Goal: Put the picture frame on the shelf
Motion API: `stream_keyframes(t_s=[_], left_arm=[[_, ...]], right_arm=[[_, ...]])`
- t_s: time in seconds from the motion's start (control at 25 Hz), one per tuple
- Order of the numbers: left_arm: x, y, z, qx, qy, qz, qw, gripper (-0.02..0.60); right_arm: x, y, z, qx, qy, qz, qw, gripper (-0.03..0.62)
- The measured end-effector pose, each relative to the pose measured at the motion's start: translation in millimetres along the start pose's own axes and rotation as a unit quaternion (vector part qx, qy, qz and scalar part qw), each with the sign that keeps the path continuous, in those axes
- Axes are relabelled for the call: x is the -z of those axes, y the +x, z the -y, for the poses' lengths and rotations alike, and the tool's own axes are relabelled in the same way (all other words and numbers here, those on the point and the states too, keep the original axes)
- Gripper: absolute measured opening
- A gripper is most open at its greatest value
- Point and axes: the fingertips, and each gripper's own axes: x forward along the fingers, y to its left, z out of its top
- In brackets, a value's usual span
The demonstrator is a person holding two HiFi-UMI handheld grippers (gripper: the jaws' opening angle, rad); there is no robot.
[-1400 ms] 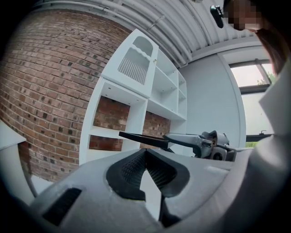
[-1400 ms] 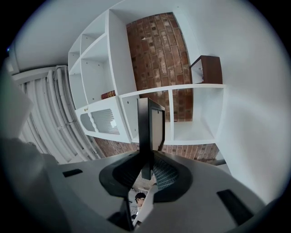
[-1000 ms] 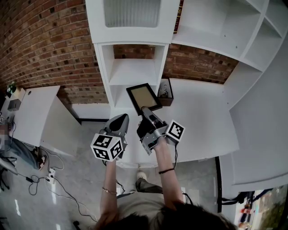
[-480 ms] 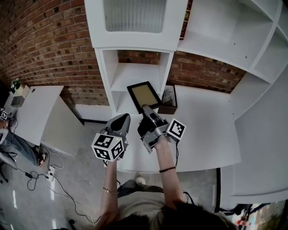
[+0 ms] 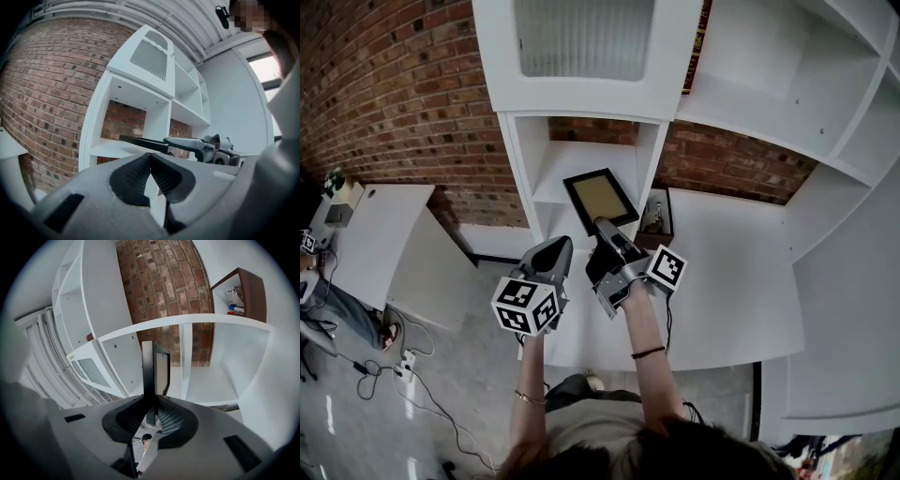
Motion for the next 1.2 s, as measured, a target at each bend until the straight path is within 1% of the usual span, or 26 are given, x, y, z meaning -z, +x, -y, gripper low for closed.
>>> stream_keyframes(t_s=[0.24,0.52,0.72,1.2], left_arm=[[-3.0,13.5,-17.0,0.005,0.003,-0.001,1.0,0.011],[-10.0,31.2,-36.1,0.014,-0.006,0.0,0.9999,0.011],[-7.4,39.2,-47.0,0.02,-0.01,-0.006,0.9997,0.011],[-6.9,51.8,-67.1,0.019,-0.016,-0.007,0.9997,0.011]], right_arm=[[-7.8,18.0,9.0,0.003,0.001,0.005,1.0,0.071],[-16.6,41.7,15.9,0.012,0.004,0.015,1.0,0.071],[-21.2,54.2,21.2,0.017,0.006,0.023,1.0,0.071],[-31.3,70.1,37.4,0.04,0.021,0.038,0.998,0.071]])
